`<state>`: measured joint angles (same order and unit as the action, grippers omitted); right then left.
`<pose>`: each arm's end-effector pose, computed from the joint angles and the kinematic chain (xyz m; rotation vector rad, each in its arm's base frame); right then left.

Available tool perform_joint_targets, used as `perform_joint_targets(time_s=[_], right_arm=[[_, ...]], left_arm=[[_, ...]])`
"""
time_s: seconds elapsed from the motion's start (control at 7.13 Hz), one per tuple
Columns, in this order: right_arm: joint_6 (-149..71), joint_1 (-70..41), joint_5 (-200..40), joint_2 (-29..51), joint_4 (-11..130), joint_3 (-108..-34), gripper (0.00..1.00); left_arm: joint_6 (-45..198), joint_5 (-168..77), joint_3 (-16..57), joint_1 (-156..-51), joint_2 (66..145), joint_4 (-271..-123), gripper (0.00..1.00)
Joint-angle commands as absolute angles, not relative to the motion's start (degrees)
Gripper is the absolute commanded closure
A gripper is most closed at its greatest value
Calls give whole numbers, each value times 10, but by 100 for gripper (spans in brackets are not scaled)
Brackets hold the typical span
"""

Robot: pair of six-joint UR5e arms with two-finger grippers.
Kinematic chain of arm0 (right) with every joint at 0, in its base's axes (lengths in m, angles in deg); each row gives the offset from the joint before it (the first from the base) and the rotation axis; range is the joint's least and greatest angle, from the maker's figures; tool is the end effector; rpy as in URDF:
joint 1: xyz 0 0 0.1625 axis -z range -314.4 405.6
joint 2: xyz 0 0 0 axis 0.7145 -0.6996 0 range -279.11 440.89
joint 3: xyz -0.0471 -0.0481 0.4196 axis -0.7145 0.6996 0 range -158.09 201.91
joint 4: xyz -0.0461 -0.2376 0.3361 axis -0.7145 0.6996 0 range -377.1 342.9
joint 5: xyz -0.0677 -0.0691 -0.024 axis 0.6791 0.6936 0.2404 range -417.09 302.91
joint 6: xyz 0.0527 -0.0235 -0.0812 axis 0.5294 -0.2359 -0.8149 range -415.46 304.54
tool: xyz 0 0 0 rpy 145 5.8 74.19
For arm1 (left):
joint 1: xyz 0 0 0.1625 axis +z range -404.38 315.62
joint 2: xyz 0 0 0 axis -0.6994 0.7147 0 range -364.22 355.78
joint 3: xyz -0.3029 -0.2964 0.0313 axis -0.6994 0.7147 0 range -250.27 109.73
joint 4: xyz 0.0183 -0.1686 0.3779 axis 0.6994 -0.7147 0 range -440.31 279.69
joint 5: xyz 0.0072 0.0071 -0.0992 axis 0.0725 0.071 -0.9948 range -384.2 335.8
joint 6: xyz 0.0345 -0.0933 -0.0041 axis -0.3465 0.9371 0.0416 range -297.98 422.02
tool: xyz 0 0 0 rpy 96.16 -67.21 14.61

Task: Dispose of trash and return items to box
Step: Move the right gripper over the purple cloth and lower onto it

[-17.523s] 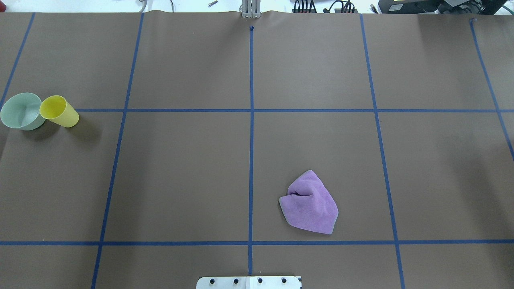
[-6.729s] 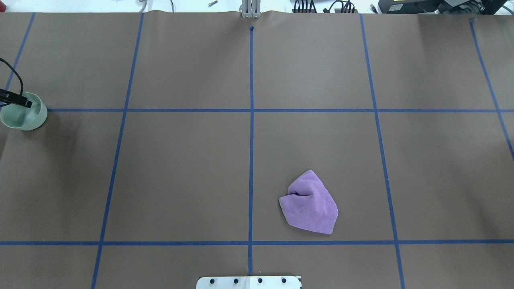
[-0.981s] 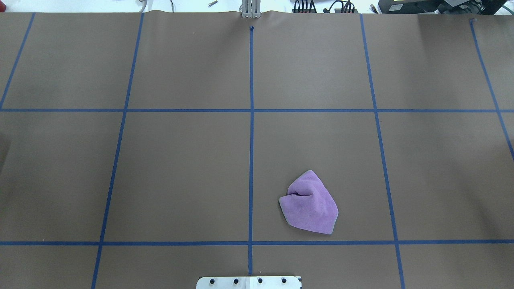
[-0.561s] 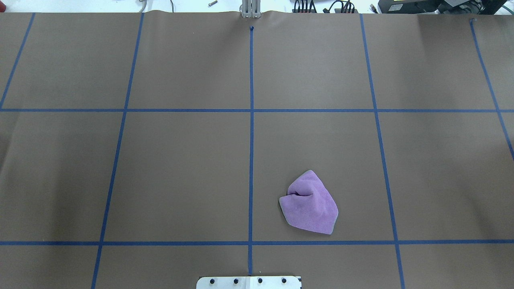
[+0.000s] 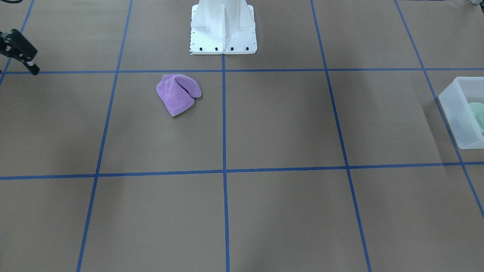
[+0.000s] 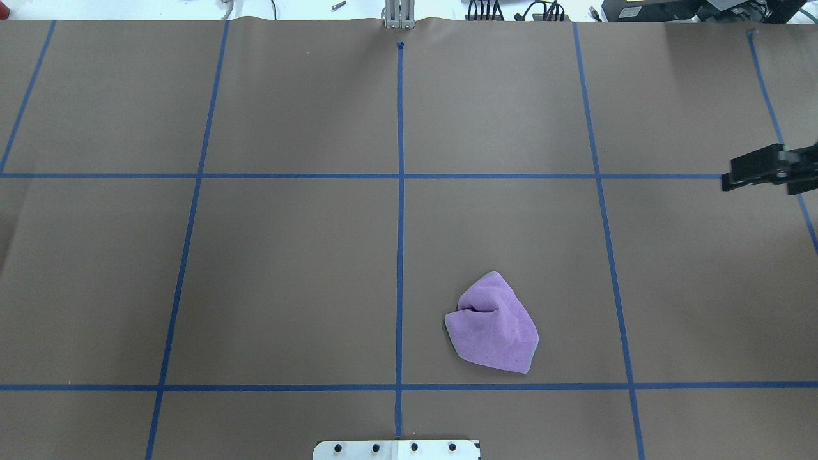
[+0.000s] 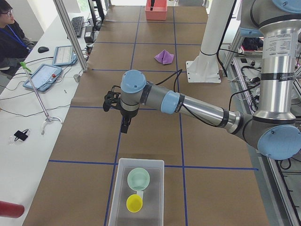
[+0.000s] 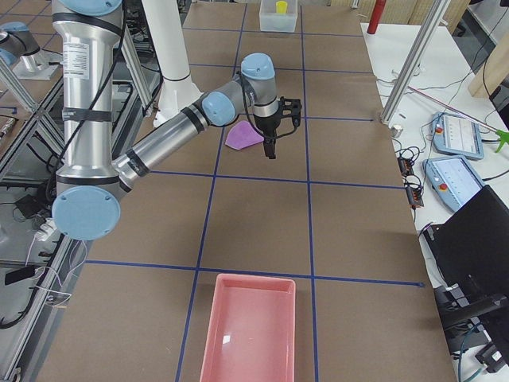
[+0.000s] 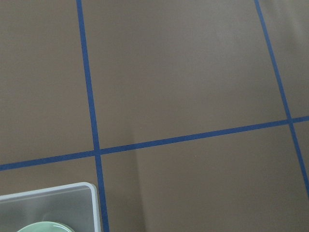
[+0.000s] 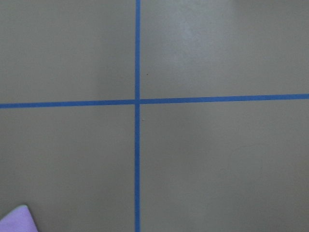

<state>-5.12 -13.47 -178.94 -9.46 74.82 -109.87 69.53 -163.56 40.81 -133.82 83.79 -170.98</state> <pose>-0.1478 -0.4037 0.3299 0.1620 -0.8412 0.1263 -0.0531 -0.4721 0.4862 0.2620 0.8726 0.0357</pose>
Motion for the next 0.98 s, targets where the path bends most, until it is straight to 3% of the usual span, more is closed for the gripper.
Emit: perform_joint_targets(time_s=[0.0,0.42,0.56,0.84], right_arm=[[139,36,-1667,-31,750,-1111,0],[236,209,-1536,-31,756,-1128,0],[284,255,-1490,-28,756,-1126,4],[324,275,-1478,17,763,-1078,6]], left_arm=[[732,-1591,418,-1284,837,-1702,2],[728,-1569,421,-1278,795,-1707,2],[728,-1564,423,-1279,794,-1710,2],[730,-1570,429,-1278,793,-1703,2]])
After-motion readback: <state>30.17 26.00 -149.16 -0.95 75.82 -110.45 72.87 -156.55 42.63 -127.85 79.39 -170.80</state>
